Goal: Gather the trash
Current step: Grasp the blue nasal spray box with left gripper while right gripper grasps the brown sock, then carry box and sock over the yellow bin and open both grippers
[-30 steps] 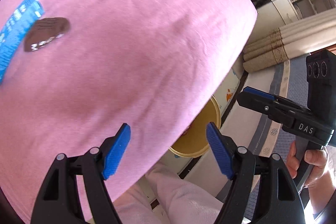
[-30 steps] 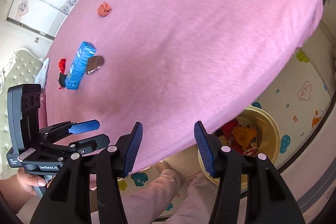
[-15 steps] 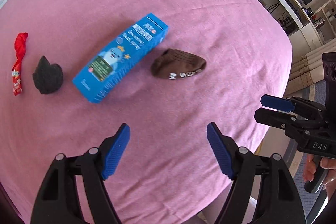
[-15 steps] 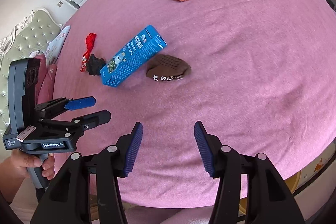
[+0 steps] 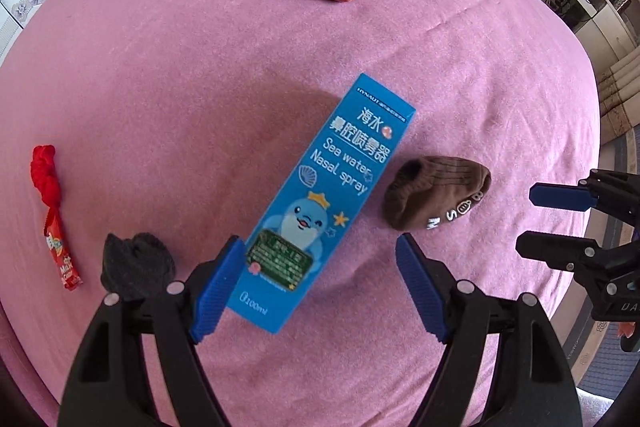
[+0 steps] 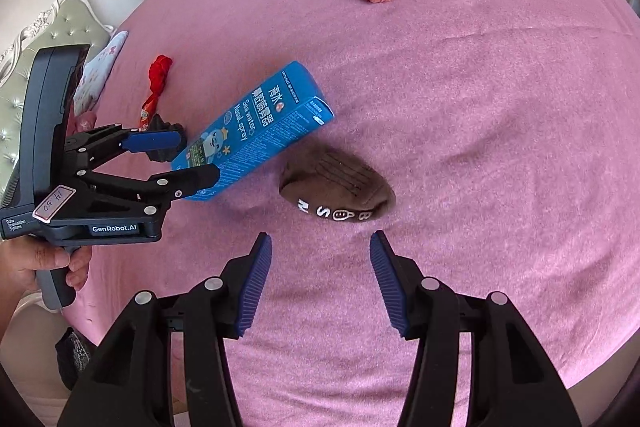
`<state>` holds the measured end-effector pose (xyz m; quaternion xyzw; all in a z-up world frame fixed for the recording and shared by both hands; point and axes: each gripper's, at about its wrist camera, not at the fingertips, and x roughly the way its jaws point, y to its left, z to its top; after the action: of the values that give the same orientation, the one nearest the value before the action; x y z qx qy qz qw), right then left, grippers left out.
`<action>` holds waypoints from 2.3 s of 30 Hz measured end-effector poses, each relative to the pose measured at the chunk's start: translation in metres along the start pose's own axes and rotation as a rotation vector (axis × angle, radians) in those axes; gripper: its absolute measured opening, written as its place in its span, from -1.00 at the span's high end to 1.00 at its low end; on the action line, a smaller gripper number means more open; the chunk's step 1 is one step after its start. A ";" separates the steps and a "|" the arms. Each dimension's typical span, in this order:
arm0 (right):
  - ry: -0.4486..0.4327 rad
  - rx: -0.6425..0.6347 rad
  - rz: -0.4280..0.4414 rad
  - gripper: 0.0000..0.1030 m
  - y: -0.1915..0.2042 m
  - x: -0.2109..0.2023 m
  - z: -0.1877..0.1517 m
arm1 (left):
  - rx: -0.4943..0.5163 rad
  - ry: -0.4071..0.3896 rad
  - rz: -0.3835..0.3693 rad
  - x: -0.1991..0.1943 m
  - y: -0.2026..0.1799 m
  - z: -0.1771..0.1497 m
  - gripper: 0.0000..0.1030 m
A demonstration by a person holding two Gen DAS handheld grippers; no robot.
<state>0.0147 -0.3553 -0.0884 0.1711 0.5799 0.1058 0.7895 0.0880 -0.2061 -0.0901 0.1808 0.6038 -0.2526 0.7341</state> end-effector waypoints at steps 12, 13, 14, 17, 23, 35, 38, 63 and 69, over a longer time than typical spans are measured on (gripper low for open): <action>0.070 -0.032 -0.015 0.01 -0.008 0.041 0.035 | 0.091 0.140 -0.084 0.059 0.006 0.037 -0.17; 0.079 -0.034 -0.020 0.01 -0.009 0.044 0.036 | 0.085 0.147 -0.087 0.063 0.008 0.037 -0.16; 0.087 -0.036 -0.025 0.01 -0.009 0.047 0.038 | 0.081 0.144 -0.094 0.065 0.010 0.037 -0.13; 0.098 -0.027 -0.027 0.01 -0.011 0.053 0.042 | 0.072 0.137 -0.107 0.065 0.014 0.036 -0.10; 0.140 -0.016 -0.046 0.15 -0.013 0.070 0.048 | -0.011 0.092 -0.134 0.053 0.029 0.029 0.01; 0.102 0.008 -0.103 0.84 -0.014 0.042 0.029 | -0.224 0.060 -0.199 0.029 0.053 -0.003 0.01; 0.079 0.022 -0.101 0.84 -0.013 0.030 0.021 | -0.245 0.052 -0.206 0.017 0.059 -0.016 0.01; -0.077 0.253 -0.082 0.84 -0.065 -0.085 -0.118 | -0.130 0.057 -0.264 -0.026 -0.125 -0.066 0.01; -0.074 0.339 -0.120 0.84 -0.135 -0.122 -0.170 | -0.029 0.111 -0.302 -0.010 -0.231 -0.056 0.01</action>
<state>-0.1884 -0.4990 -0.0797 0.2707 0.5690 -0.0473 0.7751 -0.0940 -0.3591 -0.0828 0.0910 0.6671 -0.3413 0.6559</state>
